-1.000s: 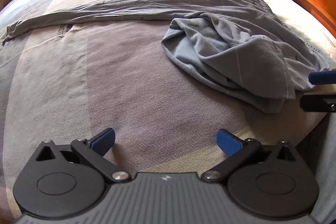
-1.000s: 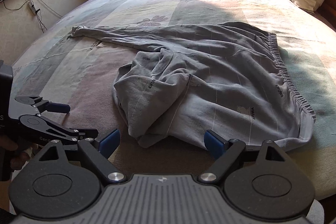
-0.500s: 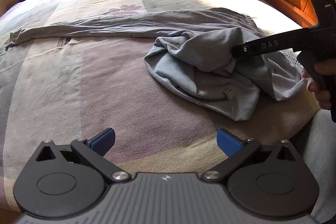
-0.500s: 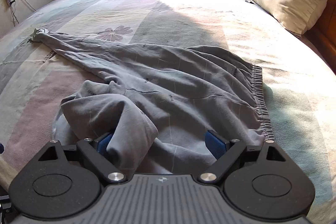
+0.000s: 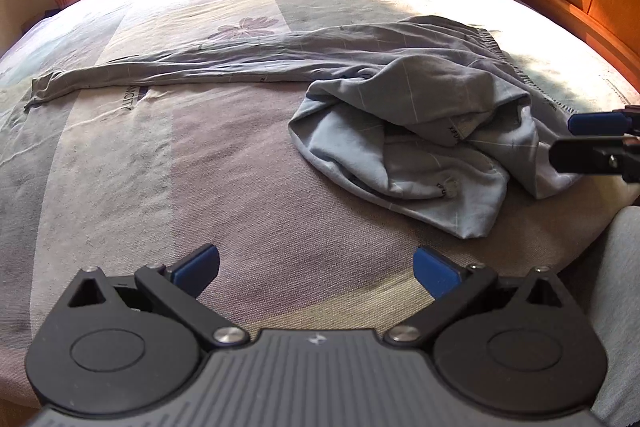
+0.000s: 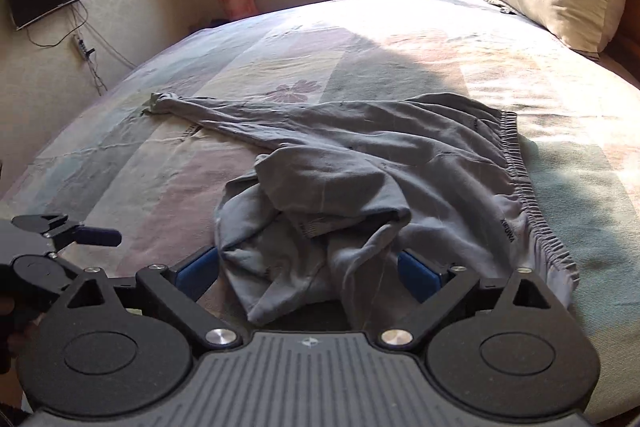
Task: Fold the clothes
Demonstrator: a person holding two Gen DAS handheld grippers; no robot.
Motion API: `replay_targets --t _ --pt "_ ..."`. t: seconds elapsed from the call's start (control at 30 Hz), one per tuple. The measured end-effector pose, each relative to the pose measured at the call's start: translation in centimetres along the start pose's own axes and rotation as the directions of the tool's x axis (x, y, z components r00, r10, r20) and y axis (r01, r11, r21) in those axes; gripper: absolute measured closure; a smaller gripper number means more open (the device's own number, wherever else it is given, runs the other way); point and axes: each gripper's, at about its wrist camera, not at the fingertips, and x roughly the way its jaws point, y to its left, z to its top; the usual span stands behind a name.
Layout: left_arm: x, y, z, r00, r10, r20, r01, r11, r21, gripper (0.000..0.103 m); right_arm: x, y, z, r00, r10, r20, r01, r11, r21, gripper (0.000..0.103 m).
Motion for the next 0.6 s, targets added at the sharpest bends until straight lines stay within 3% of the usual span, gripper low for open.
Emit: replay_targets --t 0.1,0.23,0.43,0.6 --pt "-0.9 0.7 0.4 0.999 0.035 0.008 -0.035 0.999 0.009 0.001 1.3 2.1 -0.9 0.996 0.073 -0.055 -0.077 0.994 -0.072 0.005" --pt "-2.4 2.0 0.8 0.996 0.083 0.032 -0.084 0.996 0.017 0.001 3.9 4.1 -0.7 0.991 0.104 -0.083 -0.116 0.979 -0.166 0.005" --pt "-4.0 3.9 0.3 0.994 0.098 0.043 -0.098 0.995 -0.003 0.001 9.9 3.4 0.7 0.989 0.002 -0.148 -0.034 0.977 -0.210 0.004" --pt "-4.1 5.4 -0.6 0.995 0.095 0.039 -0.095 0.995 -0.013 0.001 11.0 3.9 0.2 0.989 -0.055 -0.135 0.010 0.948 -0.317 0.002"
